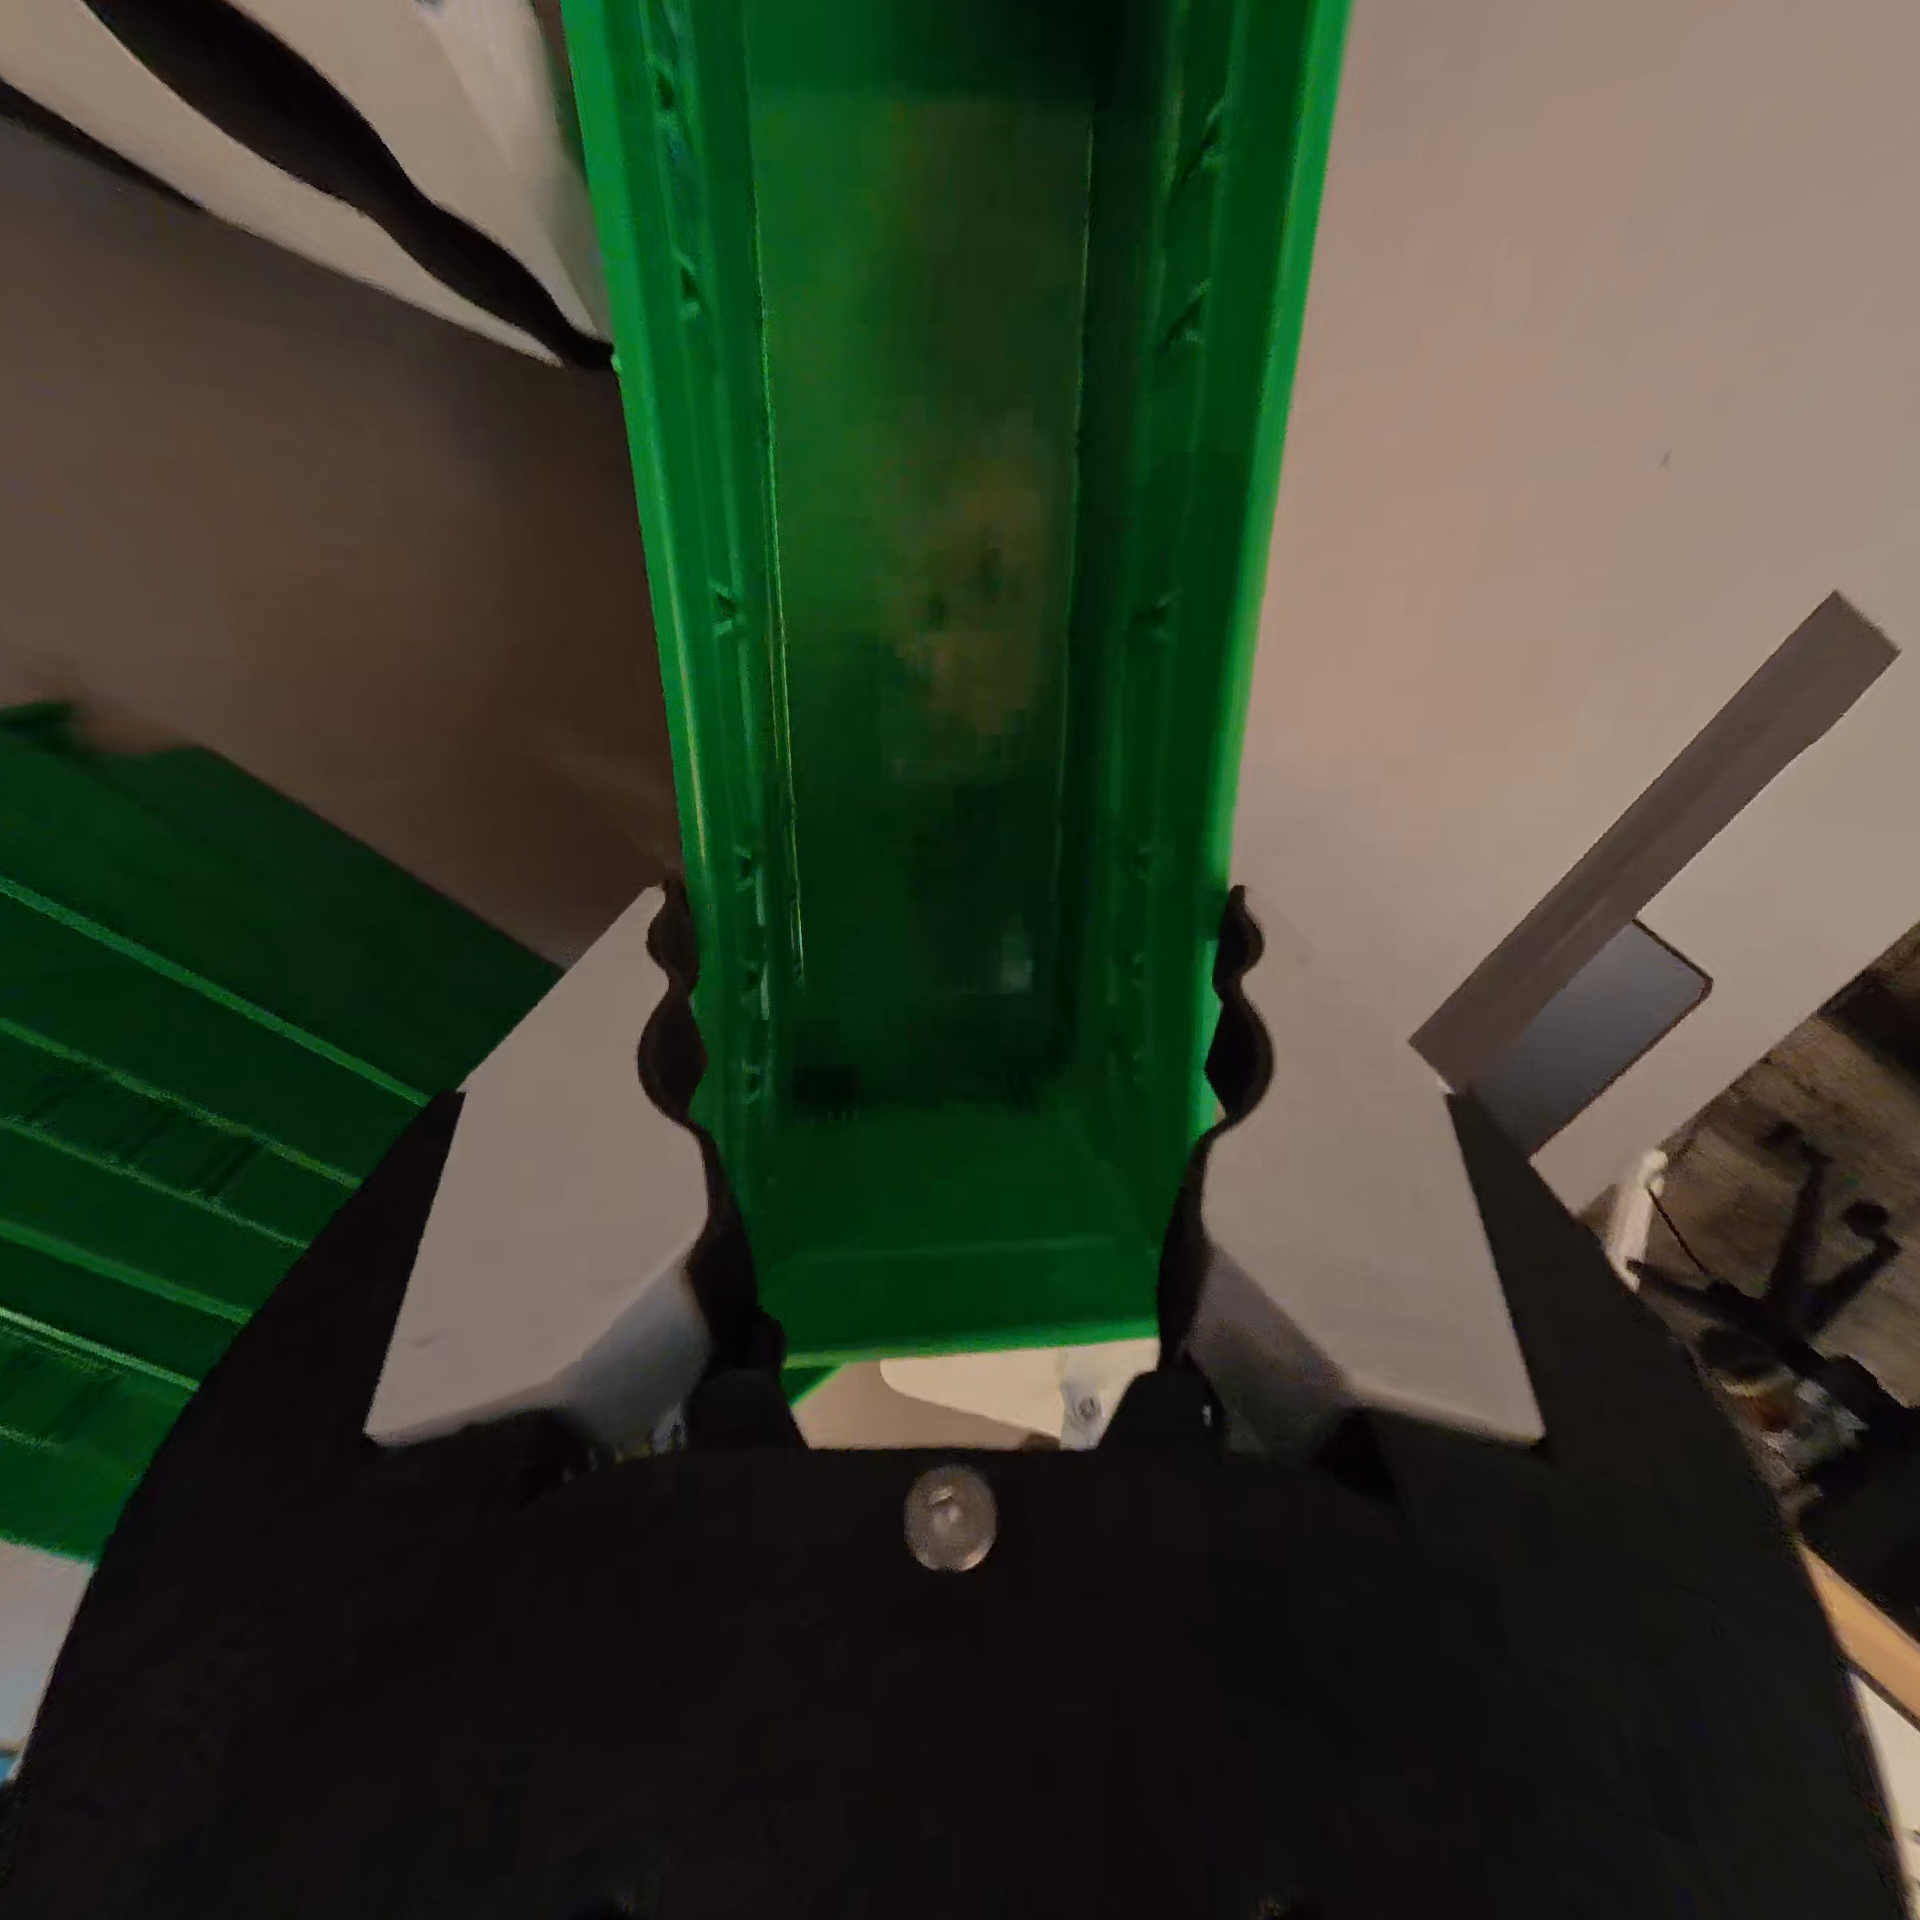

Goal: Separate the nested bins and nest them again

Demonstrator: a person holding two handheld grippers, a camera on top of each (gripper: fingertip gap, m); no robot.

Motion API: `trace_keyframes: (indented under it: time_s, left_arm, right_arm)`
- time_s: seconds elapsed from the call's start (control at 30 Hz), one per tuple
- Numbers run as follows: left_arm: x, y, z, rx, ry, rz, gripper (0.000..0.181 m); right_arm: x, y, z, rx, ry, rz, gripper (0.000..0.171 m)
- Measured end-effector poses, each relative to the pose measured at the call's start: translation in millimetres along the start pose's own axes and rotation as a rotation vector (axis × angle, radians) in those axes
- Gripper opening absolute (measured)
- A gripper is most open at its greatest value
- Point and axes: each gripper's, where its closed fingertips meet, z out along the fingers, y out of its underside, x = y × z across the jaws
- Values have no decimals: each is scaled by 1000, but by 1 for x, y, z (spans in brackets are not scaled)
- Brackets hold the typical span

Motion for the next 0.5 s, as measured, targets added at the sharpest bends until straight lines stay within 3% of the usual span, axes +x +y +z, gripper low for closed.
trace_keyframes:
  time_s: [0.3, 0.37, 0.5]
  left_arm:
    - [1, -1, 1, 27, 13, -10, 3]
    - [2, -1, 1, 29, 20, -13, 3]
    - [3, -2, 2, 39, 22, -16, 3]
  right_arm:
    - [2, -10, 15, -46, 27, -60, 112]
    - [3, -19, 19, -52, 57, -90, 127]
    - [-5, -30, 40, -84, 39, -92, 127]
